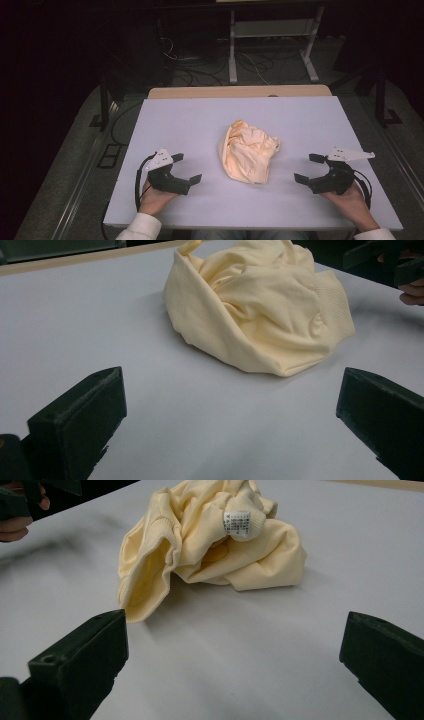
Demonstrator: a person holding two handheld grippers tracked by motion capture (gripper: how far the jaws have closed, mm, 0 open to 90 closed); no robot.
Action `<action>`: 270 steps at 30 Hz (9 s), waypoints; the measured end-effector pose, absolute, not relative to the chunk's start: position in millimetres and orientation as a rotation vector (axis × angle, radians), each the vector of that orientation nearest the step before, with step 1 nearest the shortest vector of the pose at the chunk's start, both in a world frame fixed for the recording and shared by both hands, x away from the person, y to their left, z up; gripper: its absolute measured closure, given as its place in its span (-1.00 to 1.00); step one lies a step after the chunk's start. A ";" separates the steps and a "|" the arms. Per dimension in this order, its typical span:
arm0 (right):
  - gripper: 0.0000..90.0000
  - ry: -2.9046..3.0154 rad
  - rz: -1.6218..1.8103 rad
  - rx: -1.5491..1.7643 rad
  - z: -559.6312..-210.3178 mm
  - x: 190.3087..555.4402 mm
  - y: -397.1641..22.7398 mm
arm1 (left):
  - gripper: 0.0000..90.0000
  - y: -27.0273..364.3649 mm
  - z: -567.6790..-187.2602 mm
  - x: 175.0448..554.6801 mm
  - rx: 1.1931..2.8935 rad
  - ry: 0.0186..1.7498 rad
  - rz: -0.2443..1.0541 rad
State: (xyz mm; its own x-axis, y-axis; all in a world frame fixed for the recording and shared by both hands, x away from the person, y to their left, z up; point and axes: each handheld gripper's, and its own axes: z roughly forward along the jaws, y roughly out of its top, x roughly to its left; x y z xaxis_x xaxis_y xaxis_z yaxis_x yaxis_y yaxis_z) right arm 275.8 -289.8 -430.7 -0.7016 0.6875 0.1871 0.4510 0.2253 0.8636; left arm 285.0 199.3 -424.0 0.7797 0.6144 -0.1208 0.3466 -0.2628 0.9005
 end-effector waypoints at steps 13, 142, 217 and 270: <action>-1.00 2.259 1.484 1.074 -428.6 274.0 -291.8 | -1.00 198.3 -423.4 284.2 1.882 0.727 0.307; -0.64 2.501 1.392 1.071 -401.3 381.3 -233.3 | -0.72 115.8 -436.6 386.3 2.024 0.803 0.059; 0.65 2.325 1.548 1.115 -302.4 436.8 -231.3 | 0.89 193.1 -350.7 403.4 1.956 0.940 0.264; -0.79 2.216 1.639 1.393 -346.9 453.2 -236.3 | 0.89 198.3 -337.3 390.4 1.755 0.902 0.228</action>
